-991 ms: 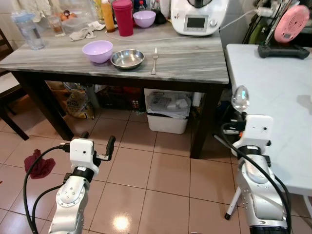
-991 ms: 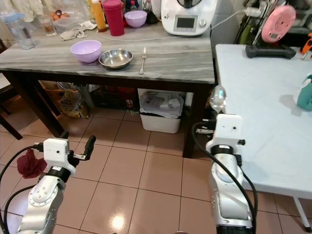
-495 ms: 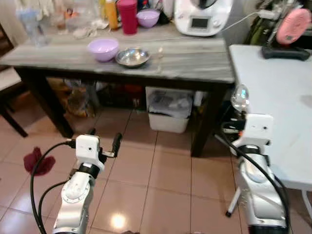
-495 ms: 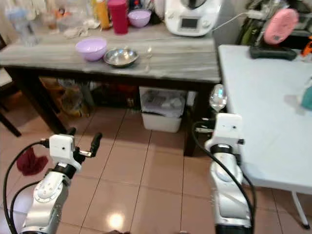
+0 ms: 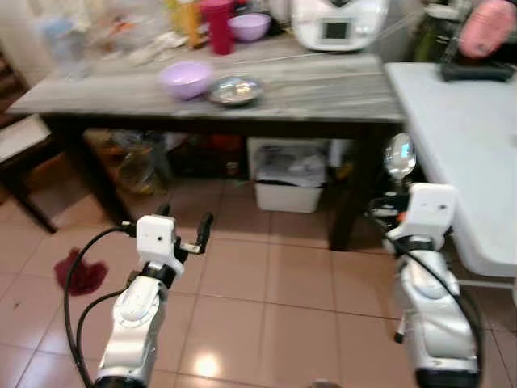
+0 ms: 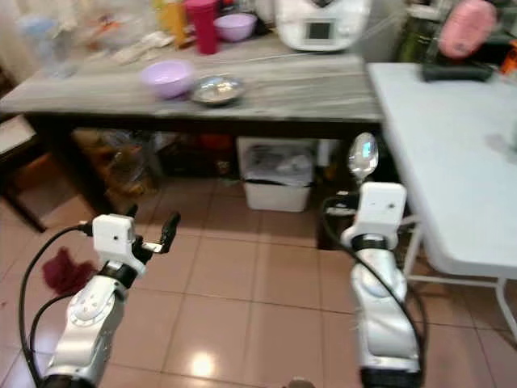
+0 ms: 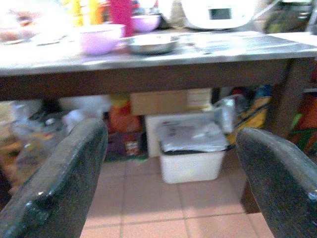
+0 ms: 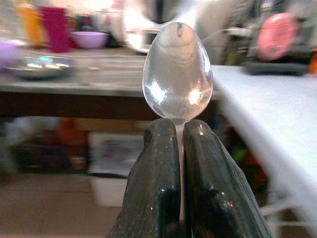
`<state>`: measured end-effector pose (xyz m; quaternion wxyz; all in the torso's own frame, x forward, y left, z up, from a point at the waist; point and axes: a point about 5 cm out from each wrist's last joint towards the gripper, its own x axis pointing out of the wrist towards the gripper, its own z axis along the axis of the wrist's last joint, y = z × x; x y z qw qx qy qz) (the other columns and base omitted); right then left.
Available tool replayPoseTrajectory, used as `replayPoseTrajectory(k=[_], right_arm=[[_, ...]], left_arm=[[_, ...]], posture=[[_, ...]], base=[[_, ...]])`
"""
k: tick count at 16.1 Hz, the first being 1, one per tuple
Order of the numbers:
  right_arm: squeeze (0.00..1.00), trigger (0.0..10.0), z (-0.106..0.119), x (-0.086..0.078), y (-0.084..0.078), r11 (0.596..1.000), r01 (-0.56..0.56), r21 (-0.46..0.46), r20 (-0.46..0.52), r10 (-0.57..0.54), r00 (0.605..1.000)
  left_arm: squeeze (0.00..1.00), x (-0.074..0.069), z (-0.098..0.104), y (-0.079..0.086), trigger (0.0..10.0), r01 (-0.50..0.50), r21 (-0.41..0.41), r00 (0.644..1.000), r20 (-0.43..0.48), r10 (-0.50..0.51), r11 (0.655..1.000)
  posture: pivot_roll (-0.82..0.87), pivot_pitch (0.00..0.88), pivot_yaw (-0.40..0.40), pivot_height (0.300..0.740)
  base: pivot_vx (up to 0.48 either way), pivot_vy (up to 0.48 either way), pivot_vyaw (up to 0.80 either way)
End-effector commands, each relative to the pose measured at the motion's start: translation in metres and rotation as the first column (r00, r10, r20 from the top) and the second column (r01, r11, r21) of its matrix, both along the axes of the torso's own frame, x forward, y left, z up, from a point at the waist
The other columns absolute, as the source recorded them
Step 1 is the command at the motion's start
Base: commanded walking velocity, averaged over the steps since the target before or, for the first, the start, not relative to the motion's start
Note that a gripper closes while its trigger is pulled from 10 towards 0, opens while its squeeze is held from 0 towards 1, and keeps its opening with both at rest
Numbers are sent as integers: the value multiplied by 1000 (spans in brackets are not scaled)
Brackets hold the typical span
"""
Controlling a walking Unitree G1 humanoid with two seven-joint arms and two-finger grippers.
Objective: Setting the table
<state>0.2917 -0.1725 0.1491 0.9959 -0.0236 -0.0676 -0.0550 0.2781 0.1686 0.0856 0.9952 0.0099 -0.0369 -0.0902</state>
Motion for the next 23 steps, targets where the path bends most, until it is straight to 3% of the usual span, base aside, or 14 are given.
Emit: replayPoseTrajectory(k=[1,6,15,23], right_arm=[[0,10000,5,0,2,1000,-20,-7,24,20,1000],[0,10000,6,1,0,1000,-24,-15,24,24,999],[0,10000,8,2,0,1000,-17,-5,25,17,1000],[0,10000,8,3,1,1000,-24,-4,22,24,999]], left_arm=[[0,1,1,2,10000,-4,1,1000,0,4,1000],[0,1,1,-2,10000,-3,-5,1000,3,3,1000],[0,0,6,-17,10000,116,-76,993,26,-114,990],[0,0,7,-23,10000,146,-96,989,28,-144,985]], posture=[[-228,85,55,740],[-229,89,50,740],[-238,88,48,740],[-240,92,45,740]], base=[[0,461,0],[0,436,0],[0,0,-59],[379,0,-609]])
